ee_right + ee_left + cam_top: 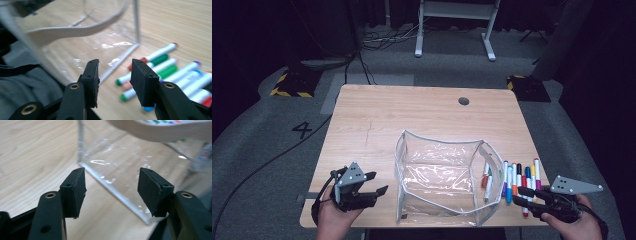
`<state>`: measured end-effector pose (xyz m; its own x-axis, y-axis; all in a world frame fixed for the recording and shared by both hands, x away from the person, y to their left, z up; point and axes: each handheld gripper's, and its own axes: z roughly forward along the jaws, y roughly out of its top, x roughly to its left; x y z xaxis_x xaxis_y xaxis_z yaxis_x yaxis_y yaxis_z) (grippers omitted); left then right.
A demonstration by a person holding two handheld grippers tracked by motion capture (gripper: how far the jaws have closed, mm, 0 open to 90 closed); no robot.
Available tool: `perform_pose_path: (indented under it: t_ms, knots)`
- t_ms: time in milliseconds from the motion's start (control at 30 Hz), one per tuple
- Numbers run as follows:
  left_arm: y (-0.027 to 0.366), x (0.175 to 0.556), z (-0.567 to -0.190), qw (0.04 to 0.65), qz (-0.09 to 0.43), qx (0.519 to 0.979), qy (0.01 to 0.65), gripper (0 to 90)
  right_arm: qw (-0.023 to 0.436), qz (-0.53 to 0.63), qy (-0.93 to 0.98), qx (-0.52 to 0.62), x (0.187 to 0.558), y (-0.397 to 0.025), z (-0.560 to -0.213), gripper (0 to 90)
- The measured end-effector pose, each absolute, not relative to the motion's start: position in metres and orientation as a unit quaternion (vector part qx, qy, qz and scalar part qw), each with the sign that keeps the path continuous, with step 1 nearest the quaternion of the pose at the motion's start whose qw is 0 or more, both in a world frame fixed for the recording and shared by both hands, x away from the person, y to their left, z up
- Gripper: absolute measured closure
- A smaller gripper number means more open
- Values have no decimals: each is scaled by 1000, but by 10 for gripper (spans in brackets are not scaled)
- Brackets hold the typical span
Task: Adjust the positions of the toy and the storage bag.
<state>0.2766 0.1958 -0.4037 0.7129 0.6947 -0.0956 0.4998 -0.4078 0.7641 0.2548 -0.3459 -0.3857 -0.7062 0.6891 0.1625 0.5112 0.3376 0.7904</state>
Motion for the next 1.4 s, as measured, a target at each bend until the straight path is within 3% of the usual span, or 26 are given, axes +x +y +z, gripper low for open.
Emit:
perform_pose_path:
  t_ms: [233,400,733,1333,1400]
  knots:
    - [204,302,-425,407,121,819,386,383,132,426,796,410,272,-369,-398,566]
    - [205,322,-448,371,131,825,404,386,156,393,783,456,290,-394,-417,540]
    - [194,325,-471,334,147,841,399,385,200,347,766,502,303,-430,-439,519]
    - [186,331,-490,293,138,859,397,378,190,286,753,561,349,-452,-472,546]
    - [185,331,-491,295,138,859,396,376,179,289,748,569,350,-451,-471,603]
